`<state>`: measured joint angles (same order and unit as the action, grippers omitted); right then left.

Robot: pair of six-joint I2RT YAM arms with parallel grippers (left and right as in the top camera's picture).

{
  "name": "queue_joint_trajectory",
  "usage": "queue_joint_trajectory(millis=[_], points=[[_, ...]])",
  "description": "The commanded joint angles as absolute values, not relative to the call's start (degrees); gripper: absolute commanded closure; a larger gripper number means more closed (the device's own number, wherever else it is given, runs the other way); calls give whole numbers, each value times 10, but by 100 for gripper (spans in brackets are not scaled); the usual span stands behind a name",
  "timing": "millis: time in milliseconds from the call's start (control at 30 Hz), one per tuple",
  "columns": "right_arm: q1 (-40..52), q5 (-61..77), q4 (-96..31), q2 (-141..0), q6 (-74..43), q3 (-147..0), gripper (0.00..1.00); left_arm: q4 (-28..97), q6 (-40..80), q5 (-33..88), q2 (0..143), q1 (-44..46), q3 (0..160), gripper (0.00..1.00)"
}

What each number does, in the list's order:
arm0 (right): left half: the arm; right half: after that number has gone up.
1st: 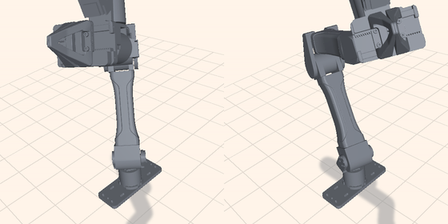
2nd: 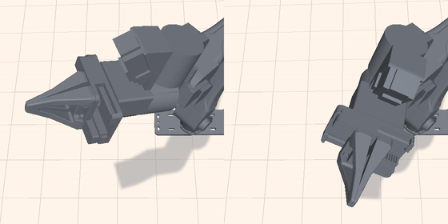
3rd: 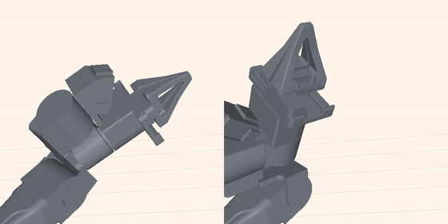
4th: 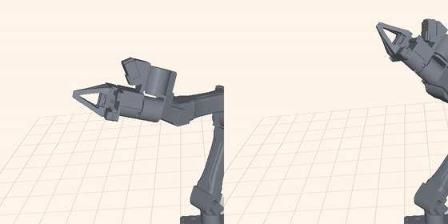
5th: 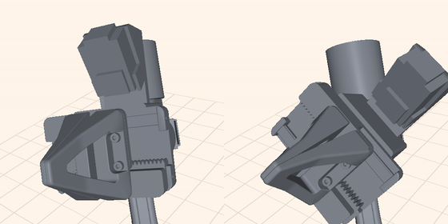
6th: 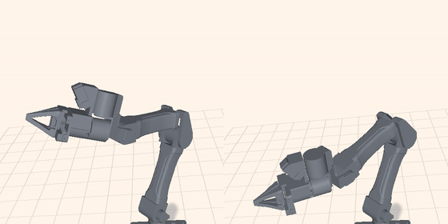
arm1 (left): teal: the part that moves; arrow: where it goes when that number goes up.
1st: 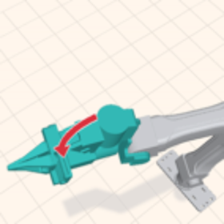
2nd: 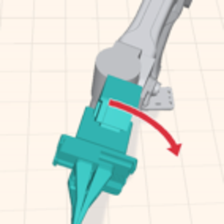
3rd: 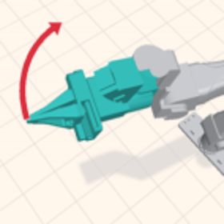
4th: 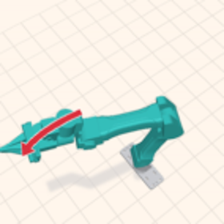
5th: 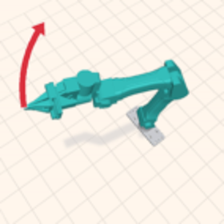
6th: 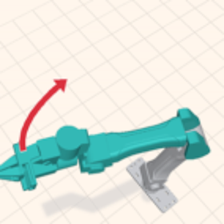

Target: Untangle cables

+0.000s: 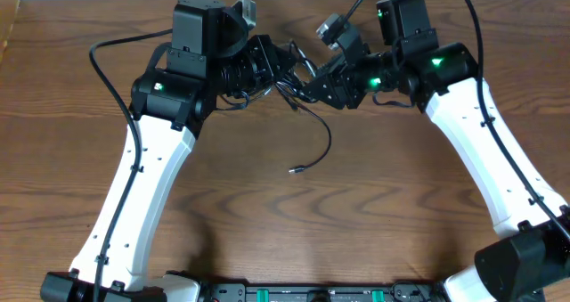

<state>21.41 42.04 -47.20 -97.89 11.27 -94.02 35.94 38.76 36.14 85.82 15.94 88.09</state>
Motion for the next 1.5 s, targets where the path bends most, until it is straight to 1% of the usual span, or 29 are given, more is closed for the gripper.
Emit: queue_joint_trajectory(millis=[0, 67, 167, 267, 433, 533, 600, 667, 800, 867, 967, 1067, 1133, 1200, 1233, 1367, 1433, 1467], points=[[219, 433, -472, -985, 119, -939, 65, 355, 378, 386, 850, 159, 886, 93], [223, 434, -471, -986, 119, -938, 68, 353, 382, 386, 850, 159, 886, 93], [230, 433, -460, -987, 125, -931, 68, 353, 388, 386, 850, 159, 886, 93], [238, 433, -451, -995, 125, -929, 65, 353, 400, 387, 850, 159, 886, 93], [253, 444, -430, -1023, 125, -929, 57, 339, 418, 406, 850, 159, 886, 93], [255, 465, -422, -1033, 125, -929, 55, 337, 428, 405, 850, 158, 886, 92], [253, 467, -422, -1033, 124, -929, 59, 337, 428, 405, 850, 157, 886, 93], [249, 467, -416, -1032, 114, -929, 60, 337, 428, 405, 850, 156, 886, 93], [234, 466, -399, -1032, 70, -929, 76, 333, 432, 405, 850, 156, 886, 93], [223, 466, -393, -1032, 39, -929, 76, 331, 429, 405, 850, 156, 886, 92], [197, 467, -380, -1032, -16, -929, 70, 331, 368, 405, 850, 156, 886, 93], [164, 467, -376, -1028, -53, -929, 60, 336, 277, 400, 850, 156, 885, 93], [155, 470, -376, -1028, -60, -929, 57, 338, 240, 398, 851, 156, 884, 93], [152, 466, -375, -1028, -71, -929, 49, 342, 208, 399, 853, 157, 884, 93], [152, 456, -374, -1028, -81, -929, 47, 343, 200, 399, 854, 157, 884, 93], [157, 357, -395, -1029, -128, -929, 47, 351, 175, 398, 858, 157, 884, 93], [161, 305, -411, -1031, -143, -929, 47, 372, 171, 366, 859, 157, 884, 93], [162, 276, -421, -1032, -151, -929, 47, 390, 171, 328, 861, 157, 884, 92]])
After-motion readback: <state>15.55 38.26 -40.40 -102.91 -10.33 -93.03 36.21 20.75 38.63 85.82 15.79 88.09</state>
